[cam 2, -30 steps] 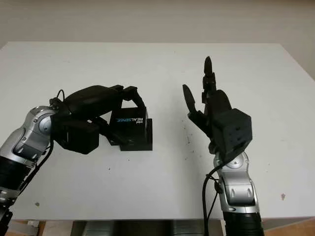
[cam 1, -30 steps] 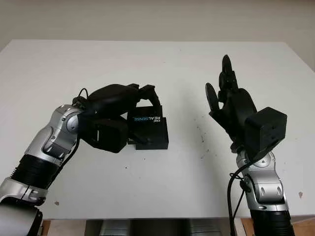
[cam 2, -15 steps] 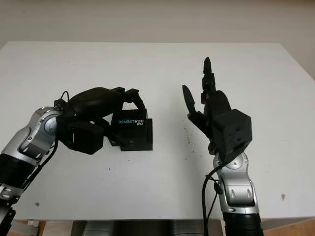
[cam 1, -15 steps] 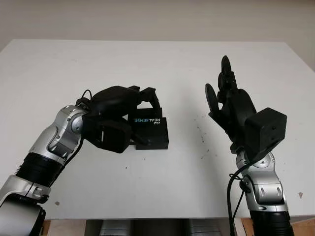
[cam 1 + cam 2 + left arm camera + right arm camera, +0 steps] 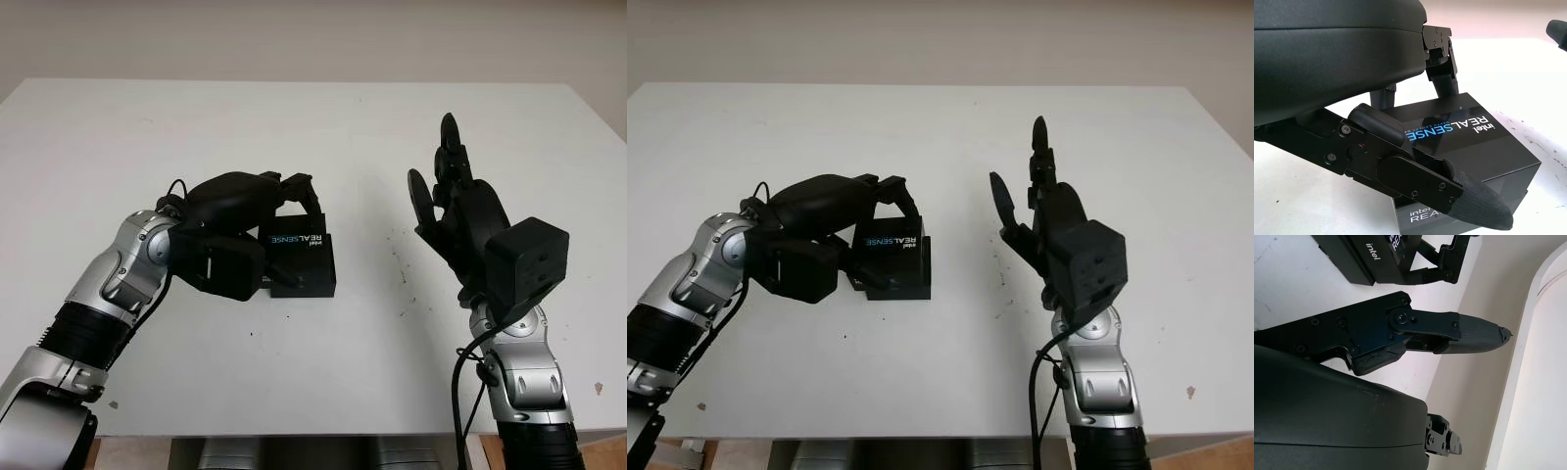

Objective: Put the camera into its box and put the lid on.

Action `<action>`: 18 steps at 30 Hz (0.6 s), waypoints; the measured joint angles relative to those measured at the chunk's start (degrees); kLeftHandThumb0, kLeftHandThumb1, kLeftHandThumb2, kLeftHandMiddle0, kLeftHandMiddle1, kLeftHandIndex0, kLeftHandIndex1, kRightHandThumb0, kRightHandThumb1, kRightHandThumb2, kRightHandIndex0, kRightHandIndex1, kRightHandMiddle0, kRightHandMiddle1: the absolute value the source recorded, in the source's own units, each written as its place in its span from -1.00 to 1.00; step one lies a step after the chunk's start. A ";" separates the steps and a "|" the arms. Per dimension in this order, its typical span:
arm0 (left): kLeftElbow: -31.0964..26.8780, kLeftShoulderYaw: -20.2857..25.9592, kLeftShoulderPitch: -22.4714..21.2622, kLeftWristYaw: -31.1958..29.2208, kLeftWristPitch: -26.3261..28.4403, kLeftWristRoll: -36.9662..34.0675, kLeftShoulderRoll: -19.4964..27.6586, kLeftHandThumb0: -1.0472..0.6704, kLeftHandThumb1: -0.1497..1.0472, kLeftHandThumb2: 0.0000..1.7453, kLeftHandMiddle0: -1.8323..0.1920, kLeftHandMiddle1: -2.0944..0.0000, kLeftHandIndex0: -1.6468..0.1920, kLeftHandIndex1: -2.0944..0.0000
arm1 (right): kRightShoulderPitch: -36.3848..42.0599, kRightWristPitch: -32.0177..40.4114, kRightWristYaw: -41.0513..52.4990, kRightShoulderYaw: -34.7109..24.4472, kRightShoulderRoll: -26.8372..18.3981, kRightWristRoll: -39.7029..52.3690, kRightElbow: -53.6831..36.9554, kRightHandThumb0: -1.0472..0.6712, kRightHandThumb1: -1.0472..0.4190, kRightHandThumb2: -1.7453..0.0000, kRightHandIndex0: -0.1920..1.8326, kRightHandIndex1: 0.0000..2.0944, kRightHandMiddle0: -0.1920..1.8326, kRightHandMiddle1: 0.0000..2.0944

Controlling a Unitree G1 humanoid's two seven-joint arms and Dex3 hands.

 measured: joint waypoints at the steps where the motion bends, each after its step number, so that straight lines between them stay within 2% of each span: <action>1: 0.57 -0.05 -0.16 0.30 -0.53 -0.01 -0.13 0.07 0.87 -0.94 0.20 -1.00 0.36 -1.00 | 0.01 0.00 0.00 0.00 0.05 0.03 0.00 -0.73 -1.00 0.41 -1.00 -1.00 -1.00 -1.00; 11: 4.28 -1.27 -2.45 1.39 -2.35 0.74 -2.00 0.05 0.89 -0.93 0.10 -1.00 0.26 -1.00 | 0.27 -0.05 -0.04 0.04 0.37 -0.09 0.00 -0.72 -1.00 0.40 -1.00 -1.00 -1.00 -1.00; 18: 6.33 -2.40 -4.07 1.39 -2.35 1.81 -3.01 0.06 0.87 -0.94 0.09 -1.00 0.28 -1.00 | 0.33 -0.05 -0.10 0.03 0.38 -0.16 0.00 -0.73 -1.00 0.41 -1.00 -1.00 -1.00 -1.00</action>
